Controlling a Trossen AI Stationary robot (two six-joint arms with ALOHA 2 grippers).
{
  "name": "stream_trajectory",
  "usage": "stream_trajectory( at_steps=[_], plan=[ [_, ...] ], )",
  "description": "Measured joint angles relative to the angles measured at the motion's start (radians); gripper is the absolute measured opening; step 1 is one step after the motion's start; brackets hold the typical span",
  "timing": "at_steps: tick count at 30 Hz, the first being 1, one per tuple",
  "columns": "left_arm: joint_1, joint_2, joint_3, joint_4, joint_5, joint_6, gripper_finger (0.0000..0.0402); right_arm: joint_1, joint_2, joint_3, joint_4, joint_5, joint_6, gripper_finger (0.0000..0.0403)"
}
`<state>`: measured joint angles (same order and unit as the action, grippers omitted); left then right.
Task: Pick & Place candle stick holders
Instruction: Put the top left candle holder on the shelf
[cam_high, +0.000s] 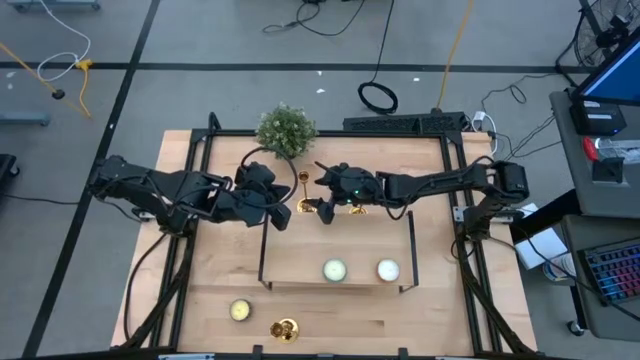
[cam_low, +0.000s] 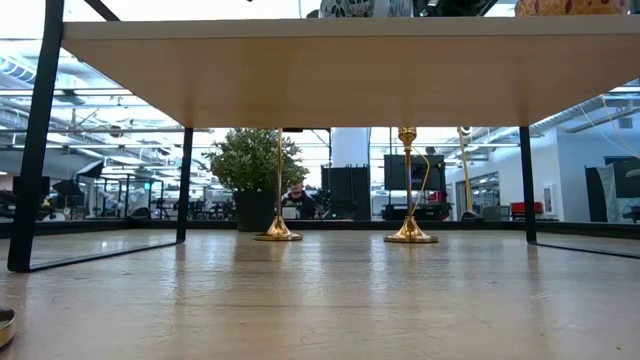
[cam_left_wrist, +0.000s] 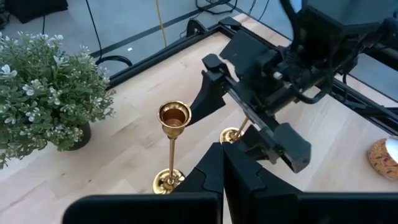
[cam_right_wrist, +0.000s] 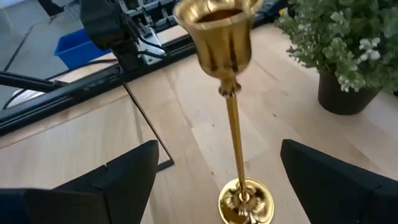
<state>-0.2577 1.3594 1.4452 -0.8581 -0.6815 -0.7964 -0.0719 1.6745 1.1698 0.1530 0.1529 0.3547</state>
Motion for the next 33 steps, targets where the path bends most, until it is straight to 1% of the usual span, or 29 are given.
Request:
stream_trajectory(
  at_steps=[5, 13, 19, 23, 29, 33],
  plan=[
    [0.000, 0.000, 0.000, 0.000, 0.000, 0.005, 0.0001, -0.003, 0.008, 0.000, 0.004, 0.001, 0.003, 0.0326],
    [0.000, 0.000, 0.000, -0.001, 0.000, 0.017, 0.0001, -0.020, 0.008, 0.000, 0.067, 0.001, 0.023, 0.0315],
    [0.001, 0.000, 0.000, -0.001, 0.000, 0.026, 0.0001, -0.021, 0.008, 0.000, 0.068, -0.001, 0.025, 0.0306],
    [0.001, 0.000, 0.000, -0.001, 0.000, 0.026, 0.0001, -0.021, 0.011, 0.000, 0.080, -0.025, 0.022, 0.0301],
    [0.001, 0.000, 0.000, -0.002, 0.000, 0.027, 0.0001, -0.021, 0.051, 0.003, 0.113, -0.027, 0.026, 0.0293],
    [0.001, 0.000, 0.000, -0.002, 0.000, 0.027, 0.0001, -0.021, 0.091, 0.059, 0.080, -0.032, 0.021, 0.0292]
  ],
)
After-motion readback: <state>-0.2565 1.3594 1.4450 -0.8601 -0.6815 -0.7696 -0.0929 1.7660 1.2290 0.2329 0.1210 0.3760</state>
